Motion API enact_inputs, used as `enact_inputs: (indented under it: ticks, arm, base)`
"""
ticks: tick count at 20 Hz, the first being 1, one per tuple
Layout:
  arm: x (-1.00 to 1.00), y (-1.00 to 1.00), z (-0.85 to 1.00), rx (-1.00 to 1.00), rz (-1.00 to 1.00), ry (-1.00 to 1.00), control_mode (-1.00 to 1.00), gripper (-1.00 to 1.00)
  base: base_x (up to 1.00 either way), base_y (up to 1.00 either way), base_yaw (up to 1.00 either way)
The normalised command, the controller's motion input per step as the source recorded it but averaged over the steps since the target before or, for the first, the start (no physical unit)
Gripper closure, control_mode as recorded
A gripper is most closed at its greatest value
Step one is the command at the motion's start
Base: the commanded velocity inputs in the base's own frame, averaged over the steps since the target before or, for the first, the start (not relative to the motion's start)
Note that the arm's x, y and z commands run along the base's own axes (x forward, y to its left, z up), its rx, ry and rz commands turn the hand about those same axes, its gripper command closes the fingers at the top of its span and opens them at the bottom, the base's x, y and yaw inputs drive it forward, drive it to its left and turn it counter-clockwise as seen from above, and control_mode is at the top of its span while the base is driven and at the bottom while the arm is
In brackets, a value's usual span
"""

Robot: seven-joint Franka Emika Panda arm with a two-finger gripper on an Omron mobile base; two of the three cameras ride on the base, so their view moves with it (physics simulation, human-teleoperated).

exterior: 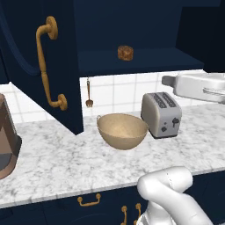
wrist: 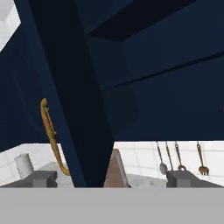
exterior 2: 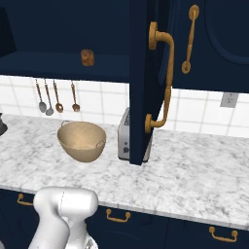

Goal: Open the cabinet, pick up the bread from the cabinet and place it in the basket. Then move the basket to the dining counter.

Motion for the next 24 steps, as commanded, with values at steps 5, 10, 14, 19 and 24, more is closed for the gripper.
enact_inputs:
  ticks: [5, 10, 14, 19, 24]
  arm:
    - [0.52, 0.04, -0.02, -0.01, 0.37, -0.12, -1.00, -1.00]
    - [0.44, 0.09, -0.10, -0.04, 0.35, -0.16, -1.00, -1.00]
    - [0.50, 0.61, -0.09, -0.06, 0.27, -0.10, -1.00, -1.00]
    - [0.44, 0.78, 0.00, -0.01, 0.22, -0.01, -1.00, -1.00]
    - [0.37, 0.66, -0.02, 0.00, 0.23, -0.01, -1.00, -1.00]
  base:
    - [0.00, 0.00, 0.00]
    - [0.00, 0.00, 0.00]
    - [0.00, 0.00, 0.00]
    - [0.00, 0.00, 0.00]
    - [0.00, 0.00, 0.00]
